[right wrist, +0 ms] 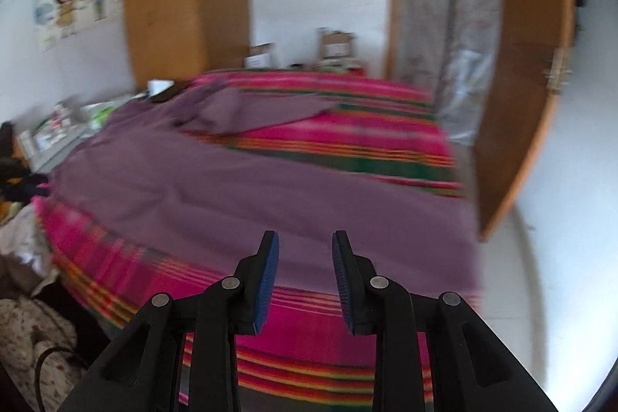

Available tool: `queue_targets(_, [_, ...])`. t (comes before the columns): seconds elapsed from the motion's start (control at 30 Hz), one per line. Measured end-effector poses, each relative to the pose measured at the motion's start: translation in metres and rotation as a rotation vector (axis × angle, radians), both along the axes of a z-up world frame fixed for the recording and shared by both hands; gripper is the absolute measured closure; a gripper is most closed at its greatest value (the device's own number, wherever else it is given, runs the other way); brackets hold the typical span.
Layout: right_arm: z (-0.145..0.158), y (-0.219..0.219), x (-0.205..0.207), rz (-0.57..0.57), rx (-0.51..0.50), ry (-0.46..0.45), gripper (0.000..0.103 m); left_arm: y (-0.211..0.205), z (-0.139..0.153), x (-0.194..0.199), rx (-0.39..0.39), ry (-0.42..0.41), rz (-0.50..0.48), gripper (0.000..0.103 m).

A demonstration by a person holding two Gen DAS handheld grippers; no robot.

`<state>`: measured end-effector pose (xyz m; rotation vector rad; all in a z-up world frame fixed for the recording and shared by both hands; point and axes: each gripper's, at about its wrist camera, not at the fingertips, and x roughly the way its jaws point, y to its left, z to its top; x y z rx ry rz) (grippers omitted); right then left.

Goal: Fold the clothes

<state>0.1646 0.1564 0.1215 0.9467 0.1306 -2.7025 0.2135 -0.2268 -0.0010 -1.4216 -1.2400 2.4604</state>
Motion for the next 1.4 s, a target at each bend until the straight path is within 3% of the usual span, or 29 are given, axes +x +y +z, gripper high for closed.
queue_targets(0.23, [-0.028,-0.088,-0.006,0.254,0.057,-0.035,0.068,-0.015,-0.009,-0.011,0.024,-0.024,0.057,0.065])
queue_targets(0.53, [-0.043,-0.151,-0.017,0.420,0.080,-0.064,0.061,-0.030,-0.016,-0.019,0.063,-0.019,0.062,0.065])
queue_targets(0.8, [-0.053,-0.183,-0.024,0.489,0.096,-0.088,0.060,-0.033,-0.019,-0.023,0.122,-0.012,0.127,0.065])
queue_targets(1.13, [-0.056,-0.199,-0.029,0.515,0.058,-0.098,0.060,-0.044,-0.022,-0.015,0.158,0.006,0.173,0.069])
queue_targets(1.4, [-0.056,-0.215,-0.027,0.543,0.089,-0.082,0.060,-0.054,-0.023,-0.009,0.173,0.006,0.228,0.068])
